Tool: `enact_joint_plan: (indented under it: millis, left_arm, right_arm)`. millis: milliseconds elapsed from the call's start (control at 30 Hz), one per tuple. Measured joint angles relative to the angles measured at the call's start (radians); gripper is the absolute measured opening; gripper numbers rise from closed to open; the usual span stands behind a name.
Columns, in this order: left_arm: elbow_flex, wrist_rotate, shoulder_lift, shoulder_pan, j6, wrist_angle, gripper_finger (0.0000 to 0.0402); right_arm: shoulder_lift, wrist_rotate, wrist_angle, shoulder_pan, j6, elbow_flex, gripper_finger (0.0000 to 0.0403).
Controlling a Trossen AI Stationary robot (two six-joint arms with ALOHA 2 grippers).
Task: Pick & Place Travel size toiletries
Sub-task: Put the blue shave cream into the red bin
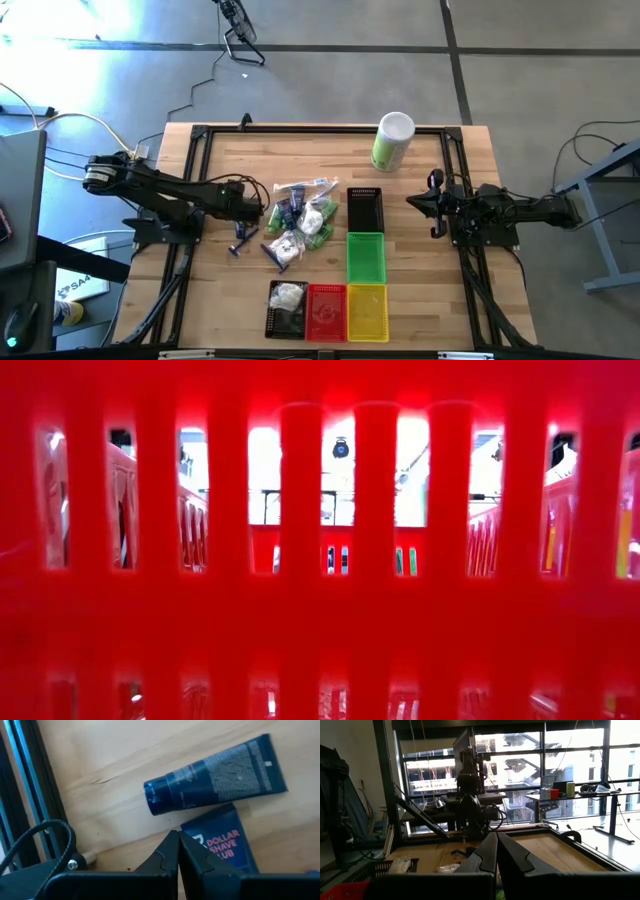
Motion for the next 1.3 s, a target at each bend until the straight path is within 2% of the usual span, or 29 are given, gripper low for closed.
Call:
enact_joint_plan:
  millis: [200,333,467,633,1033,1200,1300]
  left_arm:
    - [-0.065,-0.003,0.000,0.000,-0.087,0.025,0.0000]
    - [-0.117,-0.014,0.000,0.008,-0.076,0.183,0.0000]
    - [-0.161,-0.047,0.009,0.064,0.010,0.349,0.0000]
    - [-0.166,-0.108,0.023,0.129,0.094,0.437,0.0000]
    - [-0.166,-0.093,0.111,0.280,0.339,0.736,0.0000]
    - [-0.149,-0.094,0.125,0.286,0.387,0.757,0.0000]
    - [-0.109,-0.034,0.102,0.276,0.434,0.731,0.0000]
  right_arm:
    - [0.000,0.000,0.000,0.000,0.000,0.000,0.0002]
    - [0.000,0.000,0.001,0.000,0.000,0.000,0.0002]
    - [0.000,0.000,0.001,0.000,0.000,0.000,0.0002]
    - [0.000,0.000,0.002,0.000,0.000,0.000,0.0002]
    - [0.000,0.000,0.002,0.000,-0.008,0.000,0.0002]
    - [0.000,0.001,0.002,0.000,-0.008,0.000,0.0002]
    - [0.000,0.002,0.002,0.000,-0.008,0.000,0.0002]
